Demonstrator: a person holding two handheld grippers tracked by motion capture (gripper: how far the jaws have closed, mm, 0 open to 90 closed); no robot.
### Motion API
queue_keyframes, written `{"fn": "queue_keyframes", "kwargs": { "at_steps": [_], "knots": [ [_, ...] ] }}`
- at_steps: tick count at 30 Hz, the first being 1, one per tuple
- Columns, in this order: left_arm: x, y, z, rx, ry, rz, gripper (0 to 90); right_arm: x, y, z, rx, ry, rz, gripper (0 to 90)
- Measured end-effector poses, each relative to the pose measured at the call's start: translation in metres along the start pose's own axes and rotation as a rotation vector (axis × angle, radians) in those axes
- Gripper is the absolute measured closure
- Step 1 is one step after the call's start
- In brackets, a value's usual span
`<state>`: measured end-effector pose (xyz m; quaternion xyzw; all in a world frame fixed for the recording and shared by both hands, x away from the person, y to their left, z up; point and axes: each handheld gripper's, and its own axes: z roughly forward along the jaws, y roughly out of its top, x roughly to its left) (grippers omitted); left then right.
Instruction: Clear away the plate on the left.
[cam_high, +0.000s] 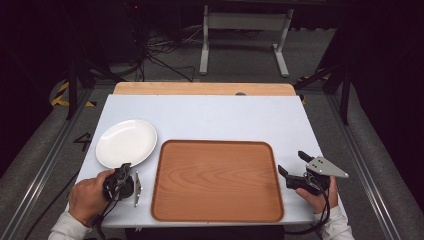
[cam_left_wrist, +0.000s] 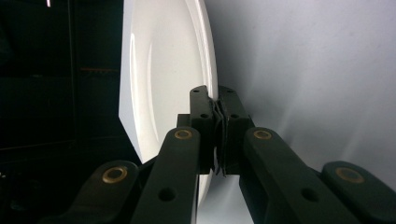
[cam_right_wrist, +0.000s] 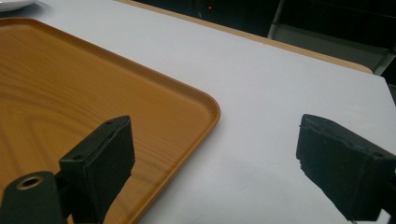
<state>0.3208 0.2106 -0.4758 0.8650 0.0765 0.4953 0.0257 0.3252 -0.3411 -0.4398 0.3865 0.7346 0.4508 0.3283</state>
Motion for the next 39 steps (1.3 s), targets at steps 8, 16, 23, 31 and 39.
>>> {"fn": "queue_keyframes", "kwargs": {
  "at_steps": [8,16,23,31,39],
  "knots": [
    [0.005,0.002,-0.008,-0.010,0.026,-0.014,87.1,-0.001,0.000,-0.001,-0.001,-0.007,0.001,11.9],
    [0.014,0.000,-0.016,-0.026,0.055,-0.053,87.1,-0.002,0.000,-0.001,-0.007,-0.015,0.006,11.9],
    [0.020,0.006,-0.026,-0.066,0.083,-0.063,87.2,-0.002,0.000,-0.002,-0.010,-0.017,0.008,11.9],
    [0.023,0.017,-0.036,-0.103,0.096,-0.039,87.2,-0.002,0.001,-0.002,-0.011,-0.020,0.010,11.9],
    [0.023,0.030,-0.045,-0.143,0.088,-0.008,87.2,-0.003,0.001,-0.003,-0.013,-0.021,0.013,11.8]
  ]
}}
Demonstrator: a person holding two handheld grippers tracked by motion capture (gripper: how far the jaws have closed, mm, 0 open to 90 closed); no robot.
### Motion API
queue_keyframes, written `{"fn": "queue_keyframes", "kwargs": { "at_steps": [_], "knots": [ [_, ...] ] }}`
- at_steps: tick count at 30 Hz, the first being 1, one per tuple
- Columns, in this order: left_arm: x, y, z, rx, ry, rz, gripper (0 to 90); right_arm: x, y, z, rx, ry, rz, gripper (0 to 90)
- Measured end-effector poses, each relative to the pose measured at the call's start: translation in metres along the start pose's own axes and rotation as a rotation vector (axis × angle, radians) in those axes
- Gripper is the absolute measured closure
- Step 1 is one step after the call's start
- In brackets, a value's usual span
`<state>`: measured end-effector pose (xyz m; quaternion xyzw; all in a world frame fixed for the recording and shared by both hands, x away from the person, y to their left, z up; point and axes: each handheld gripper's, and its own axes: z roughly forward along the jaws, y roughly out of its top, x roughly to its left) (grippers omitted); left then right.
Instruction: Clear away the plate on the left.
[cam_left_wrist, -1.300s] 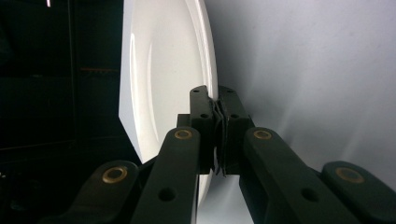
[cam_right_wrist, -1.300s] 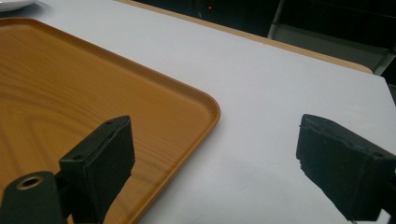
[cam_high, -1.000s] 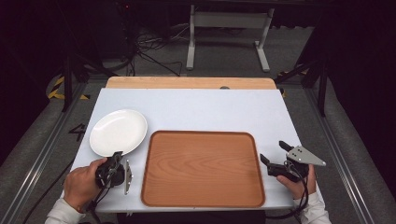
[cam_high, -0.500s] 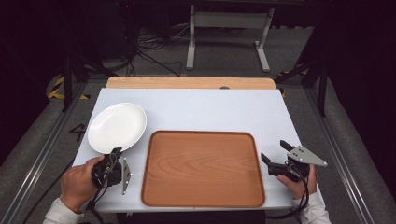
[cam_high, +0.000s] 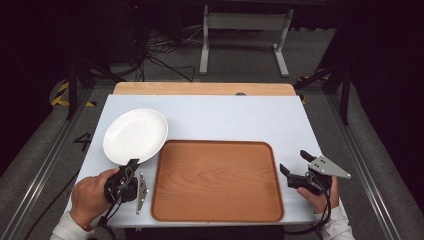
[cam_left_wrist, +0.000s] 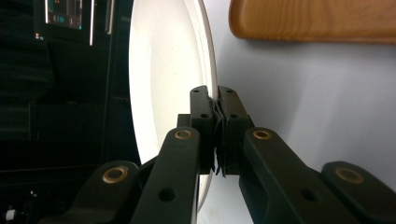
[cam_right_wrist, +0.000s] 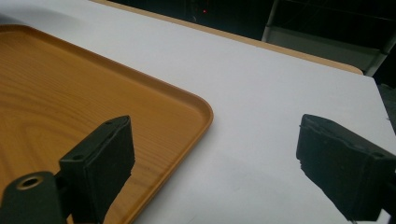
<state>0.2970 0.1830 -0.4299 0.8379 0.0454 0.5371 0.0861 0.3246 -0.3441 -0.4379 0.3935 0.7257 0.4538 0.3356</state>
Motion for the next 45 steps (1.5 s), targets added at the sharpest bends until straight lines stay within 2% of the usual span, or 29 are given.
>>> {"fn": "queue_keyframes", "kwargs": {
  "at_steps": [5,13,16,22,25,27,28,32,33,34,38,40,45],
  "knots": [
    [-0.001,0.007,-0.004,-0.019,-0.007,0.006,87.2,0.000,0.000,0.000,-0.001,0.001,0.001,11.7],
    [0.000,0.024,-0.012,-0.084,-0.019,0.023,87.2,0.000,0.000,0.000,-0.001,0.001,0.003,11.7],
    [-0.001,0.033,-0.015,-0.115,-0.034,0.054,87.2,0.001,0.000,0.000,-0.002,0.002,0.000,11.7],
    [-0.007,0.046,-0.019,-0.149,-0.048,0.079,87.2,0.001,0.000,0.000,-0.001,0.003,0.003,11.7],
    [-0.010,0.056,-0.021,-0.178,-0.063,0.115,87.1,0.000,0.000,0.000,0.000,0.002,0.003,11.7],
    [-0.011,0.059,-0.021,-0.188,-0.065,0.109,87.1,0.000,0.000,0.000,0.000,0.001,0.003,11.6],
    [-0.011,0.062,-0.021,-0.194,-0.070,0.129,87.2,0.000,0.000,0.000,0.000,0.002,0.004,11.6],
    [-0.017,0.072,-0.022,-0.230,-0.084,0.143,87.1,0.000,0.000,0.000,0.001,0.003,0.007,11.6],
    [-0.018,0.075,-0.022,-0.242,-0.090,0.159,87.1,0.000,0.000,0.000,0.002,0.003,0.006,11.6],
    [-0.019,0.077,-0.022,-0.244,-0.092,0.154,87.1,0.000,0.000,0.000,0.002,0.003,0.005,11.6],
    [-0.022,0.086,-0.023,-0.260,-0.111,0.193,87.1,0.000,0.000,0.000,0.002,0.003,0.007,11.6],
    [-0.025,0.089,-0.024,-0.272,-0.116,0.193,87.1,0.000,-0.001,0.000,0.003,0.003,0.006,11.6],
    [-0.031,0.097,-0.023,-0.293,-0.139,0.230,87.1,0.000,-0.001,0.001,0.004,0.006,0.005,11.6]
  ]
}}
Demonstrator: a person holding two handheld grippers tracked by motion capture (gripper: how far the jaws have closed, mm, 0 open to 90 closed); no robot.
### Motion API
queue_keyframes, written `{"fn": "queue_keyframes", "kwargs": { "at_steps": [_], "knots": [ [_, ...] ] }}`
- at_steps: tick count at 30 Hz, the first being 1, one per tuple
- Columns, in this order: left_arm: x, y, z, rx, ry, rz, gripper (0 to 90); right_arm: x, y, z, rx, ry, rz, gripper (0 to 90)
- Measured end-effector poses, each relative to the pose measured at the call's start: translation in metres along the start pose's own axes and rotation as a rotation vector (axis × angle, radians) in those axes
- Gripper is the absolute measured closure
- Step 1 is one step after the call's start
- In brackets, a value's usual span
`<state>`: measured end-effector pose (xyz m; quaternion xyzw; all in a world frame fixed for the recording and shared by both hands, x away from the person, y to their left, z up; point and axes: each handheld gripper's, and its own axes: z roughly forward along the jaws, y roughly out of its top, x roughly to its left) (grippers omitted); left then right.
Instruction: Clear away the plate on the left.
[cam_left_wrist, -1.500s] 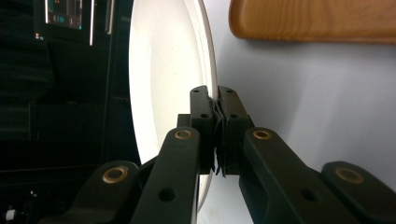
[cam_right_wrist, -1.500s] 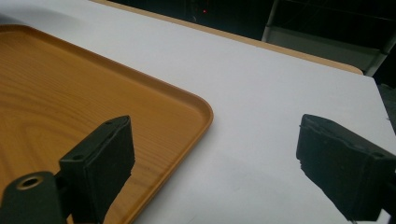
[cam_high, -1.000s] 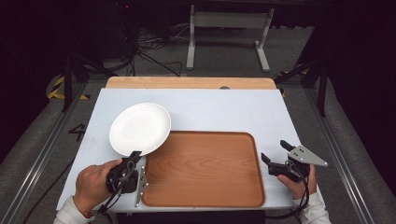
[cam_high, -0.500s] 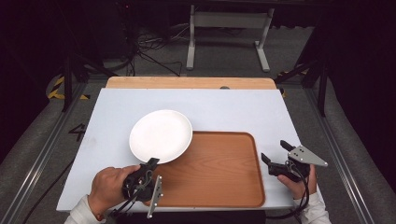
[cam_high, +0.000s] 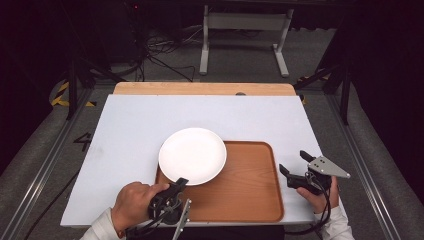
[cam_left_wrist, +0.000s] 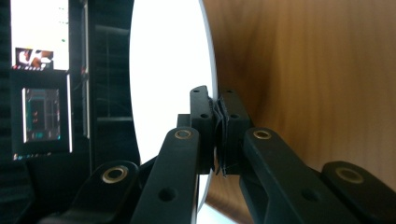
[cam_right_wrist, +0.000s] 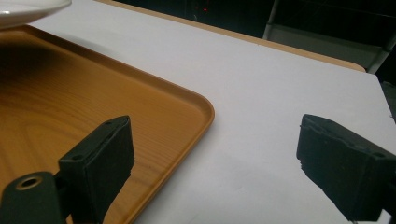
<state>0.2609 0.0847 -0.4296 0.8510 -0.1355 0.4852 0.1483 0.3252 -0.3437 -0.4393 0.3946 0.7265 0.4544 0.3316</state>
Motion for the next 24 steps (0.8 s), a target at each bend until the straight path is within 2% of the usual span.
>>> {"fn": "queue_keyframes", "kwargs": {
  "at_steps": [2,4,11,16,17,19,20,23,24],
  "knots": [
    [-0.002,0.004,0.001,-0.009,-0.015,0.001,87.0,0.000,0.000,0.000,0.002,-0.002,-0.002,11.6],
    [-0.004,0.008,0.002,-0.012,-0.035,0.024,87.1,0.000,0.000,0.000,0.002,-0.001,-0.003,11.6],
    [-0.008,0.021,0.005,-0.063,-0.049,0.046,86.9,-0.001,0.000,-0.001,0.001,-0.004,0.004,11.6],
    [-0.012,0.026,0.009,-0.063,-0.067,0.054,86.8,-0.001,0.000,0.000,0.005,-0.004,0.000,11.6],
    [-0.012,0.027,0.009,-0.060,-0.067,0.067,86.8,-0.001,0.000,-0.001,0.005,-0.004,-0.001,11.6],
    [-0.013,0.027,0.010,-0.058,-0.072,0.057,86.7,-0.001,-0.001,-0.001,0.002,-0.002,0.002,11.6],
    [-0.013,0.027,0.011,-0.078,-0.072,0.068,86.7,-0.001,-0.001,-0.001,0.002,-0.002,0.002,11.6],
    [-0.014,0.028,0.011,-0.070,-0.080,0.069,86.6,-0.001,-0.001,-0.001,0.002,-0.002,0.000,11.6],
    [-0.015,0.029,0.013,-0.084,-0.082,0.065,86.6,-0.001,-0.001,-0.001,0.002,-0.003,0.002,11.7]
  ]
}}
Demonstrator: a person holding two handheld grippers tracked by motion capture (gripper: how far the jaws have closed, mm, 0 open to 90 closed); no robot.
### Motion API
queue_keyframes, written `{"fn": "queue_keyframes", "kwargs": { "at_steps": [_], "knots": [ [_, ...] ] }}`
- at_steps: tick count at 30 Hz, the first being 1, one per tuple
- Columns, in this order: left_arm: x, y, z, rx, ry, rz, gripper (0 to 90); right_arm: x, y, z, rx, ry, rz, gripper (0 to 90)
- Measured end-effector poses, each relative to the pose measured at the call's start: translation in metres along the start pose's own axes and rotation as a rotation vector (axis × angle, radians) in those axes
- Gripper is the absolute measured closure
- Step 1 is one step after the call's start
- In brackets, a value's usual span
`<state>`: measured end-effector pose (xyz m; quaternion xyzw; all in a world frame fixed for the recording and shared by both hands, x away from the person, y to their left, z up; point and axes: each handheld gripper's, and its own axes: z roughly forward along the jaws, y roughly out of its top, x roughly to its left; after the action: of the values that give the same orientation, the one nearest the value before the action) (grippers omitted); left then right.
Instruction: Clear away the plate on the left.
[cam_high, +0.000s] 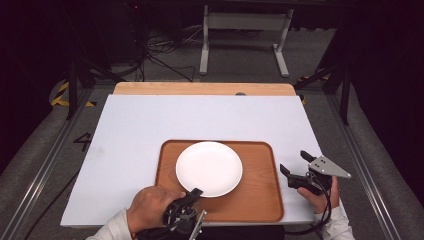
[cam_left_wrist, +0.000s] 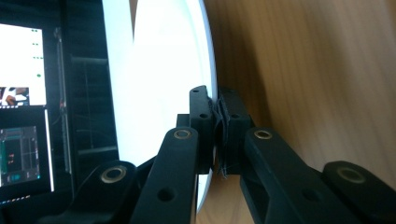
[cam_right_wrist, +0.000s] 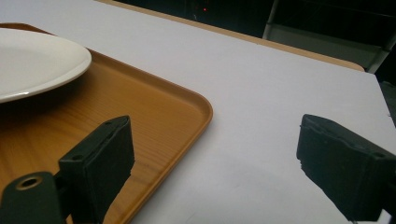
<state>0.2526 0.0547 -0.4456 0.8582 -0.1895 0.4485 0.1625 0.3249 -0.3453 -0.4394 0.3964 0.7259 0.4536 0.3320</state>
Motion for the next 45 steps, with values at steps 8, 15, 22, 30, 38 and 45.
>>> {"fn": "queue_keyframes", "kwargs": {
  "at_steps": [8,15,22,30,38,45],
  "knots": [
    [-0.005,0.003,0.003,-0.009,-0.012,0.001,86.6,0.000,0.000,0.000,0.001,0.000,-0.002,11.7],
    [-0.008,0.005,0.006,-0.003,-0.021,0.019,87.0,0.000,0.000,0.000,0.002,0.003,-0.003,11.7],
    [-0.009,0.006,0.009,-0.032,-0.023,0.017,87.1,0.001,0.000,0.000,0.004,0.004,-0.006,11.7],
    [-0.011,0.008,0.011,-0.041,-0.030,0.008,86.8,0.000,0.000,0.001,0.002,0.009,0.006,11.7],
    [-0.013,0.008,0.016,-0.057,-0.085,-0.019,84.1,-0.001,0.000,0.000,0.000,0.008,0.005,11.7],
    [-0.011,0.006,0.016,-0.074,-0.122,-0.055,82.3,0.000,0.000,0.000,0.002,0.009,0.006,11.8]
  ]
}}
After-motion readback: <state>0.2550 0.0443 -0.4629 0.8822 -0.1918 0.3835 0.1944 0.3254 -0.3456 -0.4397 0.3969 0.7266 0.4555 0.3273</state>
